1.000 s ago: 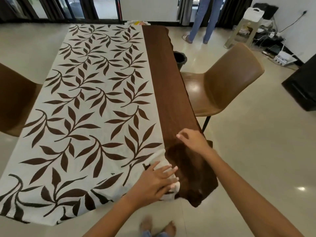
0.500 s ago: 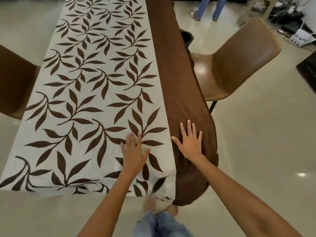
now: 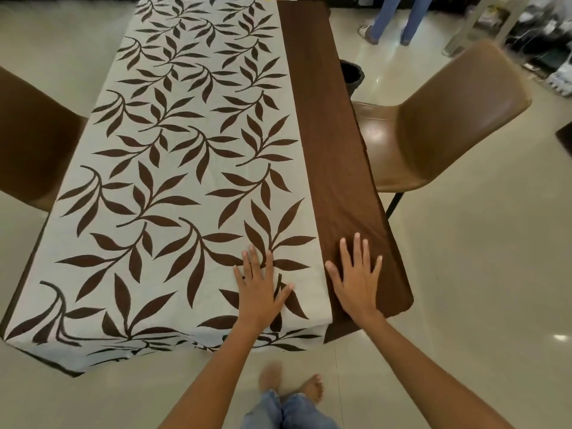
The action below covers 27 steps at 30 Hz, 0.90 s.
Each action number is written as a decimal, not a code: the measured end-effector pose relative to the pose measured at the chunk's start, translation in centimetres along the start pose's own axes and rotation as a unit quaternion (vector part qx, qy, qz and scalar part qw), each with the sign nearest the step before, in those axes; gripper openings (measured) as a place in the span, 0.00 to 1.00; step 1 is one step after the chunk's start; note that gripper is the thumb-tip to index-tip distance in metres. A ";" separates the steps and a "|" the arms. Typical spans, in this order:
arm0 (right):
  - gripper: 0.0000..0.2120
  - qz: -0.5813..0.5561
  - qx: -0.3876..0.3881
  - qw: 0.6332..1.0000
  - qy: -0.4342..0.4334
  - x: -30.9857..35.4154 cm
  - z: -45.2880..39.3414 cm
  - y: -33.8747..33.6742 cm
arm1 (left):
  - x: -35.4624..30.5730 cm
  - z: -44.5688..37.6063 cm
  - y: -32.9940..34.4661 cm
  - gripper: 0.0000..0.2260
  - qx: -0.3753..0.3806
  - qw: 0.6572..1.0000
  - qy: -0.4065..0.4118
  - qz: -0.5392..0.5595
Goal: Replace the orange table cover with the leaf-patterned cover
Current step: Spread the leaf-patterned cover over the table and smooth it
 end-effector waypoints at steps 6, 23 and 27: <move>0.33 0.009 0.006 1.000 -0.019 -2.7 1.1 0.4 | -2.4 0.3 0.3 0.40 -0.001 1.000 0.005 0.005; 0.30 -0.016 0.035 0.996 -0.087 1.4 1.3 0.7 | 5.5 1.4 -1.1 0.29 -0.072 0.993 -0.072 0.051; 0.32 -0.070 0.014 0.996 -0.053 4.4 1.5 0.6 | 4.9 0.7 -0.9 0.35 -0.021 0.994 -0.068 0.077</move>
Point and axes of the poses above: each hand's wrist, its own z-axis away from the middle knuckle, its own y-axis out of the palm, x = y × z, the point moved 7 cm from there along -z, towards the middle knuckle, and after that the axes turned 4 degrees about -x, right-handed, at the moved point
